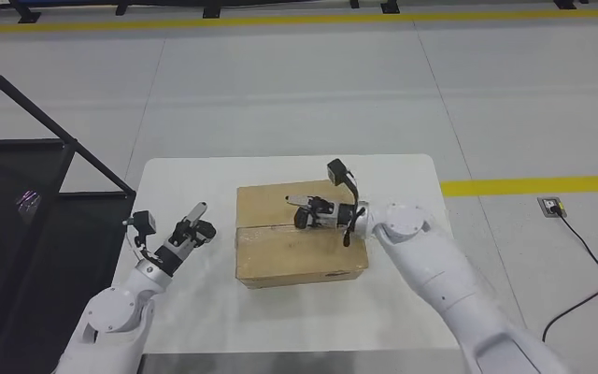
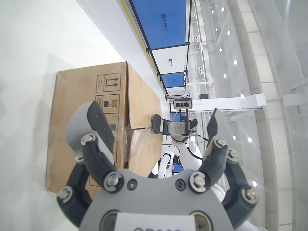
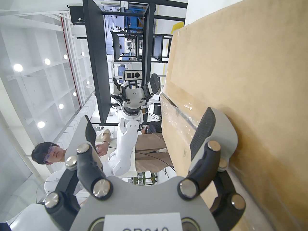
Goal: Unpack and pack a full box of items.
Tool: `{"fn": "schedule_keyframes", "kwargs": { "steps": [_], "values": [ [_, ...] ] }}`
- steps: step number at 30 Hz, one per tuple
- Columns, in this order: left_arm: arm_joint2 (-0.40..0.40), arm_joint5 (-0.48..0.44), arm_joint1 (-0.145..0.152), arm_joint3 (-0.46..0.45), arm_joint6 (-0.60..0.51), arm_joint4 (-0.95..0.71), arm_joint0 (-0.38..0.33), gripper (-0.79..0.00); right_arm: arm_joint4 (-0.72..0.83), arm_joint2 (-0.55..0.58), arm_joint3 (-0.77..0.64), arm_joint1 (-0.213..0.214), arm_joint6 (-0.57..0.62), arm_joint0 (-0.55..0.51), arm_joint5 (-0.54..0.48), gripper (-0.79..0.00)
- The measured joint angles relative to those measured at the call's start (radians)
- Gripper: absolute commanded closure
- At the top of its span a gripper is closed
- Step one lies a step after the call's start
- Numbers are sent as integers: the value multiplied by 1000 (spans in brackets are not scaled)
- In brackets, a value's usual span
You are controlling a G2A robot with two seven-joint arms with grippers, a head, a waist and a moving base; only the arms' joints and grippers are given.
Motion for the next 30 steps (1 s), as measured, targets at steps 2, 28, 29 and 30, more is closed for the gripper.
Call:
{"fn": "schedule_keyframes", "kwargs": {
  "steps": [2, 28, 29, 30],
  "values": [
    [-11, -4, 1, 5, -2, -7, 7, -785, 12, -27, 31, -26, -8, 20, -3, -785],
    [-89, -31, 18, 81, -75, -43, 17, -785, 47, -202, 287, -304, -20, 135, -77, -785],
    [-91, -30, 19, 82, -78, -44, 16, -785, 50, -202, 295, -311, -8, 137, -83, -785],
    [-92, -29, 19, 84, -82, -44, 15, -785, 54, -202, 300, -316, 2, 138, -89, -785]
  ]
}}
